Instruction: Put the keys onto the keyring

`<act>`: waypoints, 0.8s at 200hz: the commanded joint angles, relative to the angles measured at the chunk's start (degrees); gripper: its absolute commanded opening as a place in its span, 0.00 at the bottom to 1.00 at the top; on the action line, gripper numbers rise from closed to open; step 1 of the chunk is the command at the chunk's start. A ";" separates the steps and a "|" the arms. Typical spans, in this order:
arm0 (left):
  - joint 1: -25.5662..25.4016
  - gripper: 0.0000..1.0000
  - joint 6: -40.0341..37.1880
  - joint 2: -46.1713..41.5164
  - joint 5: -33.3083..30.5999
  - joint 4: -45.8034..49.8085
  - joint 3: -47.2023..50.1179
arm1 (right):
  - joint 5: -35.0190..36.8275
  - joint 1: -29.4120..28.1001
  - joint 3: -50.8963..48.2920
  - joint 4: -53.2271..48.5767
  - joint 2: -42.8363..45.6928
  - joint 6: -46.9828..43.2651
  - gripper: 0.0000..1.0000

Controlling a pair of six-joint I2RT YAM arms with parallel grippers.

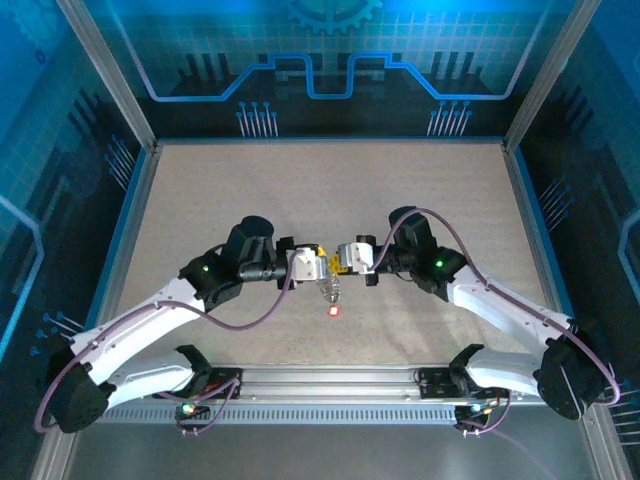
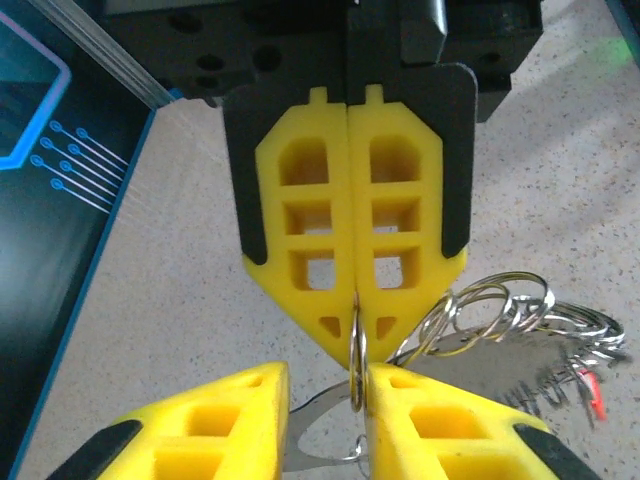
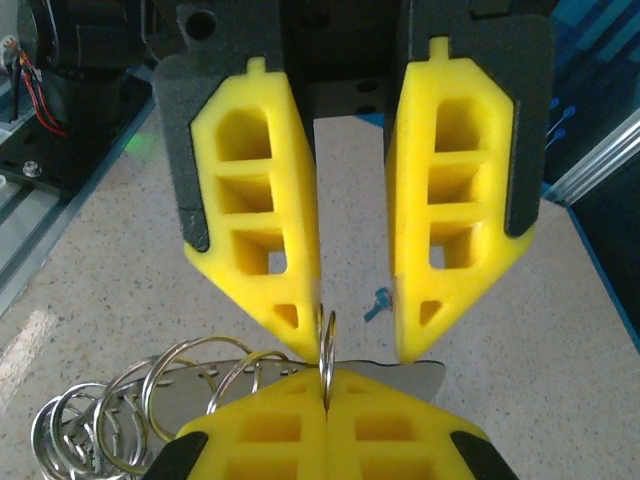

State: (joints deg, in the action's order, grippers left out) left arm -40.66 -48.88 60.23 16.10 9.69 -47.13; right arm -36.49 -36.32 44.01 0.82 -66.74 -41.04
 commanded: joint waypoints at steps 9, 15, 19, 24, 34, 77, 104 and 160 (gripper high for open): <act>1.49 0.28 2.62 -5.19 1.15 -8.38 3.17 | -5.74 0.35 -3.81 19.41 2.76 8.11 0.00; 1.61 0.28 2.81 -5.90 1.87 -8.74 3.70 | -6.37 0.36 -3.92 20.22 2.59 8.48 0.00; 1.69 0.28 2.96 -6.26 2.15 -9.03 4.00 | -6.84 0.37 -3.93 20.58 2.50 8.64 0.00; 1.69 0.28 3.00 -6.74 2.54 -9.44 4.46 | -7.56 0.32 -3.92 20.98 2.36 8.77 0.00; 1.79 0.28 3.01 -7.75 3.26 -10.42 5.59 | -8.36 0.28 -3.96 21.83 2.25 9.13 0.00; 2.42 0.27 3.82 -8.96 1.51 -11.08 6.51 | -10.36 0.15 -2.48 20.04 0.92 6.52 0.00; 2.59 0.26 3.10 -9.39 4.11 -12.12 6.26 | -9.88 -0.50 -1.33 18.50 -0.09 5.08 0.00; 2.65 0.28 1.68 -9.97 8.56 -9.34 6.15 | -8.01 -0.91 -1.15 19.87 -0.53 5.36 0.00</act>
State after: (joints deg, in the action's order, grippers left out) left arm -37.95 -46.63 51.66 19.79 -0.27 -40.93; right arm -44.66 -36.42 40.88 18.04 -67.09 -35.55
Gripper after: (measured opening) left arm 0.260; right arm 0.048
